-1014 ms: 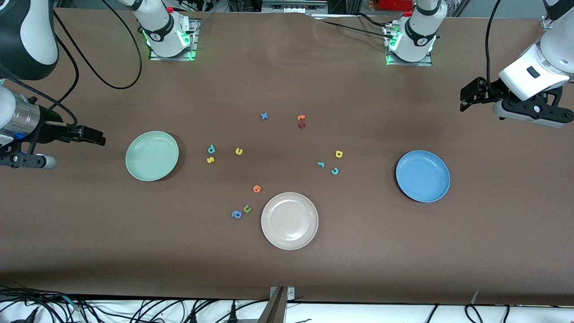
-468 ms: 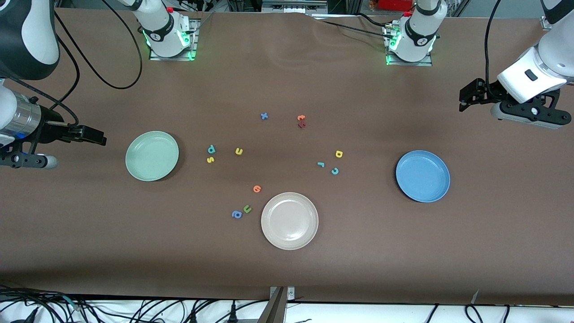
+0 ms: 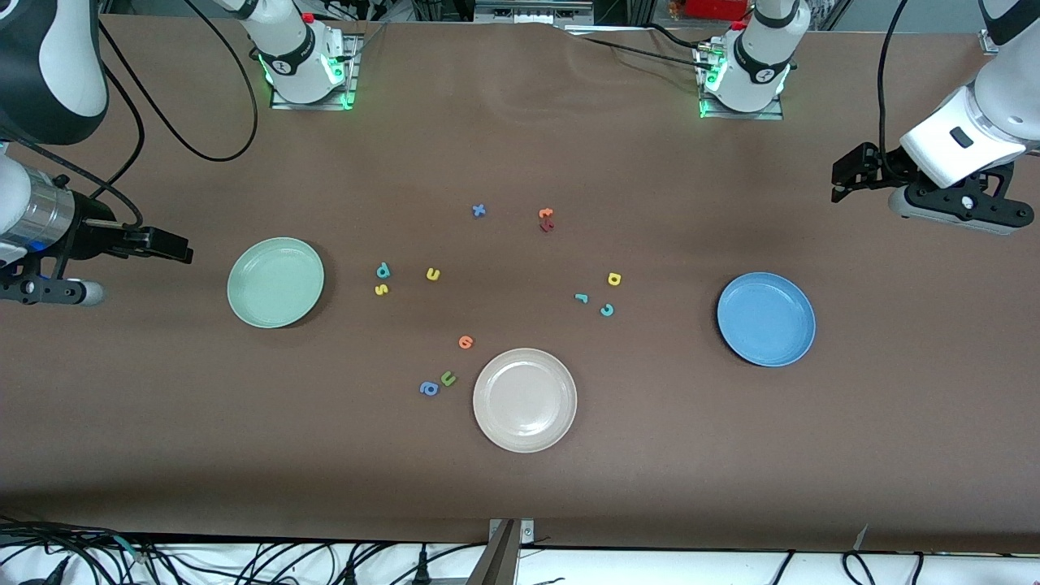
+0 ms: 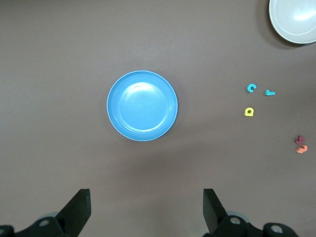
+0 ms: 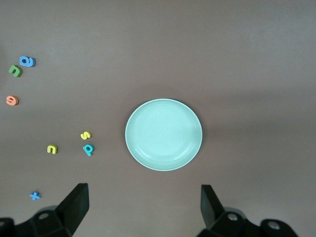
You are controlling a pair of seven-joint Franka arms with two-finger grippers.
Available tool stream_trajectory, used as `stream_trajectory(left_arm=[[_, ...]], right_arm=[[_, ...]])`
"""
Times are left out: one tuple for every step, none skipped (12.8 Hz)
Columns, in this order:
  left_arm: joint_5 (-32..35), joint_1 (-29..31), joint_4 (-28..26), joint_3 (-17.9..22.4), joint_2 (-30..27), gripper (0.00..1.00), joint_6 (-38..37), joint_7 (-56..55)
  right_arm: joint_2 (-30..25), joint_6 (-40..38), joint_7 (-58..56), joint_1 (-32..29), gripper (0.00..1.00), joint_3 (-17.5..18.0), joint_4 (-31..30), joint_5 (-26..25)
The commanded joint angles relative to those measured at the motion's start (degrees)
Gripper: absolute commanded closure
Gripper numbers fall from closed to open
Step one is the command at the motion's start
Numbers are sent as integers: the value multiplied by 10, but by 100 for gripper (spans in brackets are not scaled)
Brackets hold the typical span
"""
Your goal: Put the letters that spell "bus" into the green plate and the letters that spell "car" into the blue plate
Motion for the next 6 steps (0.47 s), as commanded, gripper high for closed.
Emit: stream_trajectory(left_arm=[[5, 1, 19, -1, 7, 0, -14, -1], [5, 1, 19, -1, 7, 0, -14, 0], [5, 2, 18, -1, 7, 0, -14, 3], [5, 2, 18, -1, 7, 0, -14, 3], [5, 2, 18, -1, 7, 0, -14, 2], [5, 2, 18, -1, 7, 0, -15, 2]], right_arm=[[-9, -3, 1, 1, 0, 1, -2, 5], [-9, -3, 1, 1, 0, 2, -2, 2], [-9, -3, 1, 2, 0, 2, -2, 2], [-9, -3, 0, 2, 0, 2, -2, 2], [-9, -3, -1, 2, 0, 2, -2, 3], [-9, -3, -1, 2, 0, 3, -2, 3]])
